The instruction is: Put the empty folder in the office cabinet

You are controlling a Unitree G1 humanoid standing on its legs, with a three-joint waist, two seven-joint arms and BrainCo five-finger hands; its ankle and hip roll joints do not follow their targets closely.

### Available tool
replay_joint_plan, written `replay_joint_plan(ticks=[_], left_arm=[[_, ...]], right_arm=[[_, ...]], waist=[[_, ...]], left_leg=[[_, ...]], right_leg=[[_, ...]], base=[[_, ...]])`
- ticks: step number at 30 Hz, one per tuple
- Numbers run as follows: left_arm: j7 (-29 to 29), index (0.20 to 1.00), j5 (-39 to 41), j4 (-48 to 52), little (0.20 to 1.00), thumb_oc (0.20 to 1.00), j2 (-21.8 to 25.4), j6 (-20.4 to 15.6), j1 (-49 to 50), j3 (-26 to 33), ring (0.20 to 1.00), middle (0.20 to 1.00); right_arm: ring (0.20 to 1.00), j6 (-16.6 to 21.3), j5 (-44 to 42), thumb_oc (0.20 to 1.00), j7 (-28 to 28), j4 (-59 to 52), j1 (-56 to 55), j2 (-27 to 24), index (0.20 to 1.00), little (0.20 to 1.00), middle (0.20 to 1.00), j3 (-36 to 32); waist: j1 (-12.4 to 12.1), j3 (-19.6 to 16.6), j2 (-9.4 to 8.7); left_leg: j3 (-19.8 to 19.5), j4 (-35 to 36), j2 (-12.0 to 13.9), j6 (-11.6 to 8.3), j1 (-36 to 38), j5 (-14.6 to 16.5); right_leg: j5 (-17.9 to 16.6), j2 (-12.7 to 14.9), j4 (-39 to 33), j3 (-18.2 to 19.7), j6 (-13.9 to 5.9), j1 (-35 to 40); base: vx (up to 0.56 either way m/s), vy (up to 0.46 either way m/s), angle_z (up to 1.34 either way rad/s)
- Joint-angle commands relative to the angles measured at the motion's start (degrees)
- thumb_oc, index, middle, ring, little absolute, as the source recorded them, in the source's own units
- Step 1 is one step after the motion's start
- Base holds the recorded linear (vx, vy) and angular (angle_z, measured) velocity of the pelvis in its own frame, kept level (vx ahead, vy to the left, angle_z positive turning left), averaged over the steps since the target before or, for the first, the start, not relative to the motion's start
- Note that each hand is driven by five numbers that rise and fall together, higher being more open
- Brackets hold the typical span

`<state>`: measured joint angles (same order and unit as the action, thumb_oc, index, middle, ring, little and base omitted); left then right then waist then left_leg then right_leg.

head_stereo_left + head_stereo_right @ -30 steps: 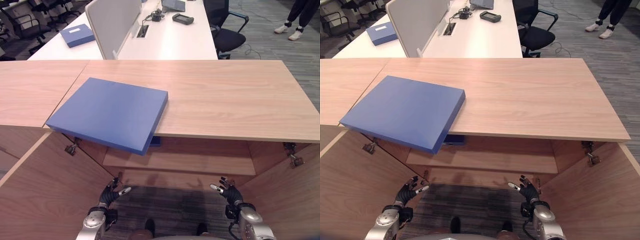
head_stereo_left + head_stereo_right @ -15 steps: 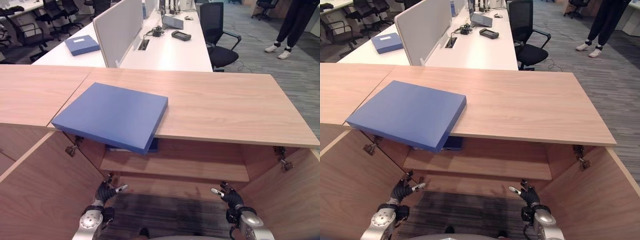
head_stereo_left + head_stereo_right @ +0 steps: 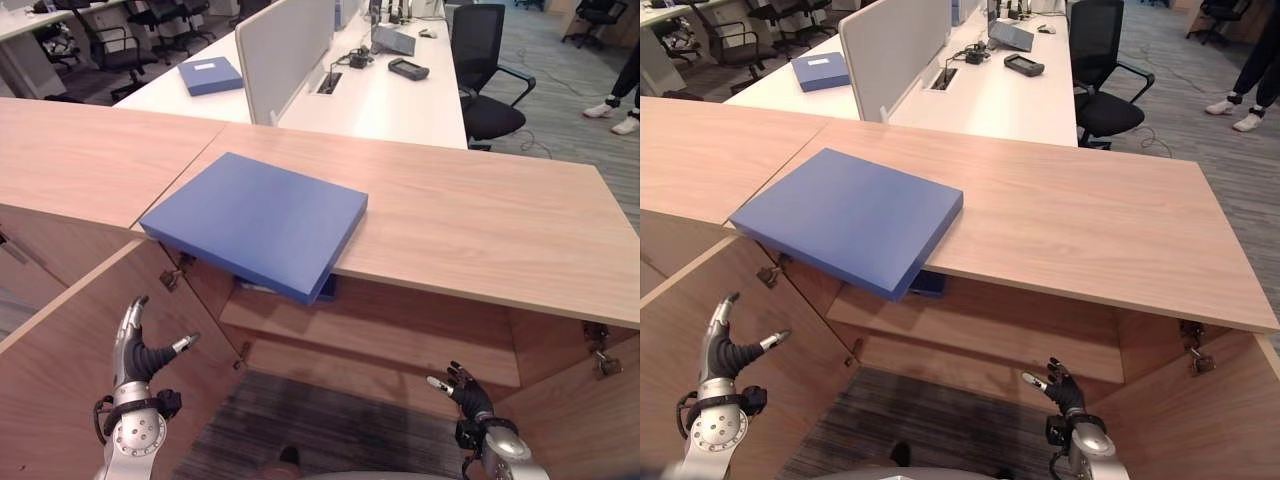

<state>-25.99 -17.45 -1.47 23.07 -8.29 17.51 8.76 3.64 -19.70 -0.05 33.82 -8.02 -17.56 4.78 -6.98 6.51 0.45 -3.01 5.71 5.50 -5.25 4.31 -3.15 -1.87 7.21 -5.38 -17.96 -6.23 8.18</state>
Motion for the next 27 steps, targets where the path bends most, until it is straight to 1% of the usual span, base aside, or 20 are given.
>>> replay_joint_plan(ticks=[1,4,5,6,7,9,15,20,27], left_arm=[[-3.4,1.000,-3.7,2.2,1.000,1.000,3.7,-2.4,-4.1,2.4,1.000,1.000],[-4.9,1.000,-6.6,5.0,1.000,1.000,5.0,-2.4,-5.2,2.7,1.000,1.000],[-5.0,1.000,-7.8,5.9,1.000,1.000,6.0,-2.5,-5.9,2.6,1.000,1.000],[-5.0,1.000,-7.9,5.9,1.000,1.000,6.1,-2.4,-5.9,2.6,1.000,1.000],[-4.9,1.000,-9.7,7.1,1.000,1.000,7.8,-2.4,-6.8,2.6,1.000,1.000],[-4.8,1.000,-10.1,7.5,1.000,1.000,8.4,-2.4,-7.2,2.5,1.000,1.000],[-3.4,1.000,-17.2,10.3,1.000,1.000,17.2,-2.7,-9.7,1.7,1.000,1.000],[-2.4,1.000,-19.3,11.1,1.000,1.000,20.6,-2.9,-10.9,1.1,1.000,1.000],[-1.7,1.000,-22.5,11.1,1.000,1.000,24.1,-2.8,-12.1,0.4,1.000,1.000]], right_arm=[[1.000,3.3,-2.5,1.000,-0.5,-1.9,4.6,-0.9,1.000,1.000,1.000,1.0],[1.000,3.6,-2.8,1.000,-1.0,-1.7,5.1,-0.9,1.000,1.000,1.000,1.2],[1.000,3.7,-2.9,1.000,-0.9,-1.7,5.2,-1.0,1.000,1.000,1.000,1.3],[1.000,3.7,-2.9,1.000,-0.9,-1.7,5.2,-0.9,1.000,1.000,1.000,1.3],[1.000,3.8,-3.1,1.000,-0.7,-1.6,5.0,-1.0,1.000,1.000,1.000,1.3],[1.000,3.8,-3.1,1.000,-0.7,-1.7,4.9,-1.0,1.000,1.000,1.000,1.4],[1.000,3.8,-3.0,1.000,0.5,-2.1,4.3,-1.9,1.000,1.000,1.000,2.0],[1.000,3.9,-2.7,1.000,1.0,-2.0,3.7,-2.3,1.000,1.000,1.000,2.4],[1.000,4.2,-2.9,1.000,1.0,-1.8,3.1,-2.2,1.000,1.000,1.000,2.2]], waist=[[-0.6,1.9,-1.74],[-0.4,2.0,-1.38],[-0.3,2.0,-1.24],[-0.3,2.0,-1.27],[0.0,1.9,-0.99],[0.1,1.9,-0.93],[1.7,1.4,0.30],[2.5,0.8,0.77],[3.7,0.0,1.09]], left_leg=[[0.1,-2.7,4.6,-4.22,1.7,4.9],[-0.1,-3.0,5.1,-4.50,1.7,4.9],[-0.1,-3.0,5.1,-4.55,1.8,4.9],[-0.2,-3.0,5.1,-4.57,1.8,4.9],[0.0,-3.1,5.3,-4.68,1.9,4.9],[0.0,-3.2,5.3,-4.72,1.9,4.9],[0.5,-3.6,5.7,-5.03,2.6,5.2],[0.9,-3.5,5.9,-5.13,3.3,5.4],[1.8,-3.0,6.2,-5.21,4.5,5.7]], right_leg=[[3.8,1.7,1.2,1.1,-2.84,1.1],[4.1,1.3,1.2,0.8,-2.63,1.2],[4.2,1.2,1.2,0.8,-2.61,1.2],[4.2,1.2,1.2,0.8,-2.60,1.3],[4.4,1.0,1.3,0.8,-2.49,1.4],[4.5,0.9,1.4,0.8,-2.44,1.4],[5.2,0.7,2.4,1.0,-2.25,1.5],[5.5,0.4,2.1,1.5,-2.19,2.1],[5.4,0.3,1.7,2.3,-2.37,2.4]], base=[[0.02,-0.083,0.08],[0.01,-0.063,0.03],[0.00,0.000,0.00],[0.01,-0.033,0.01],[0.00,0.000,0.00],[0.00,0.000,0.00],[0.00,0.000,0.00],[0.00,0.001,-0.01],[0.01,0.015,-0.04]])
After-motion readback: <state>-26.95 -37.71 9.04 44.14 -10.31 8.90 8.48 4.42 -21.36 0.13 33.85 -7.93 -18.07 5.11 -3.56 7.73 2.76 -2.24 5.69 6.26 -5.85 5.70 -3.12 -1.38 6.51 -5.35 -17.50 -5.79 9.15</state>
